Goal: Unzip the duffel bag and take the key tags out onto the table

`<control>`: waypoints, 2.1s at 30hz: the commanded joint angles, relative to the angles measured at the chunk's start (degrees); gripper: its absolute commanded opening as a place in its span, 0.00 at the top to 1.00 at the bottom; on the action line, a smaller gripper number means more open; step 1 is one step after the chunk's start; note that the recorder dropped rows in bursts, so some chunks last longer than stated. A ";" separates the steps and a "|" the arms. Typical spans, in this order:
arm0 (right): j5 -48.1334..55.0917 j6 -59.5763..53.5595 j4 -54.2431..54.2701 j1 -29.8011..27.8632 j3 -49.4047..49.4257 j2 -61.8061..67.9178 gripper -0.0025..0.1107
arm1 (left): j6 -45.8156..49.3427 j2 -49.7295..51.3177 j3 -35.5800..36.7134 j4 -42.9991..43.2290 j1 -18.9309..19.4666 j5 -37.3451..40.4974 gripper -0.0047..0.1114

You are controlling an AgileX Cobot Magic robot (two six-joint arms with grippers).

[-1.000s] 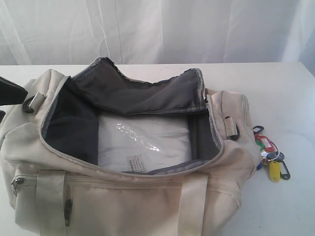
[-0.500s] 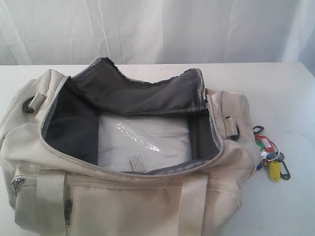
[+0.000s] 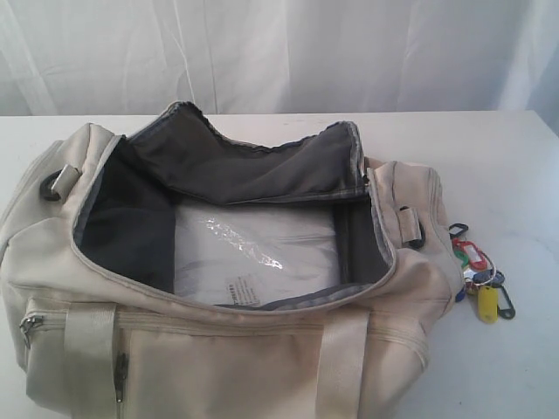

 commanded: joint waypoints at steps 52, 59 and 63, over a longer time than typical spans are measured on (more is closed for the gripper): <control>0.01 -0.45 -0.54 -0.26 0.15 -0.50 0.98 | -41.03 -3.30 0.27 18.67 0.86 1.44 0.96; 0.00 -0.36 -0.69 0.89 0.15 -0.04 0.98 | -41.05 -3.30 0.27 18.67 -1.55 1.54 0.96; 0.00 -0.36 -0.54 1.13 0.15 0.06 0.98 | -41.05 -3.30 0.27 18.67 -2.76 1.54 0.96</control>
